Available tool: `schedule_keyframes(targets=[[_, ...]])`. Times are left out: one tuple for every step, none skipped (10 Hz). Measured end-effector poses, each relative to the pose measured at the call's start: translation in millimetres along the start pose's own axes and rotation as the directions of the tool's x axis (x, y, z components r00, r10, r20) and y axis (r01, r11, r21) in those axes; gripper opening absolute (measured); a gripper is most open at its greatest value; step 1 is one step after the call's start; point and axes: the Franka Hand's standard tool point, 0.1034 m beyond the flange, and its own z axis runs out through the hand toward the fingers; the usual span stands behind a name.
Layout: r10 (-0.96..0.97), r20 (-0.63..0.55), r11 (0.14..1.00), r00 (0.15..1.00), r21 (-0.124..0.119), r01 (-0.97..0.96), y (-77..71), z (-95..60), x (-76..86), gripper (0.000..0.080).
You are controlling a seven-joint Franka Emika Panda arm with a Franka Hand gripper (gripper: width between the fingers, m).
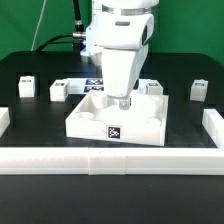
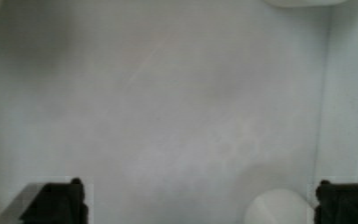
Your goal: Assemble one leg
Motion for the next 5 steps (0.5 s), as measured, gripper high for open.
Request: schedule_keyframes(targets=[[-0.002, 0.0, 1.0, 1.0, 0.002, 0.002, -1.3, 0.4, -1.1, 0.065], [-0.001, -0.002, 1.0, 1.0, 0.003, 0.001, -5.4, 1.7, -4.7, 0.065], [-0.007, -0.016, 0.999, 1.0, -0.037, 0.007, -12.4, 5.1, -8.9, 0.065], [-0.012, -0.022, 0.998, 1.0, -0.06, 0.011, -25.3, 10.8, -14.7, 0.065], [-0.012, -0.024, 0.998, 1.0, -0.069, 0.01, -32.7, 15.8, -17.8, 0.065]])
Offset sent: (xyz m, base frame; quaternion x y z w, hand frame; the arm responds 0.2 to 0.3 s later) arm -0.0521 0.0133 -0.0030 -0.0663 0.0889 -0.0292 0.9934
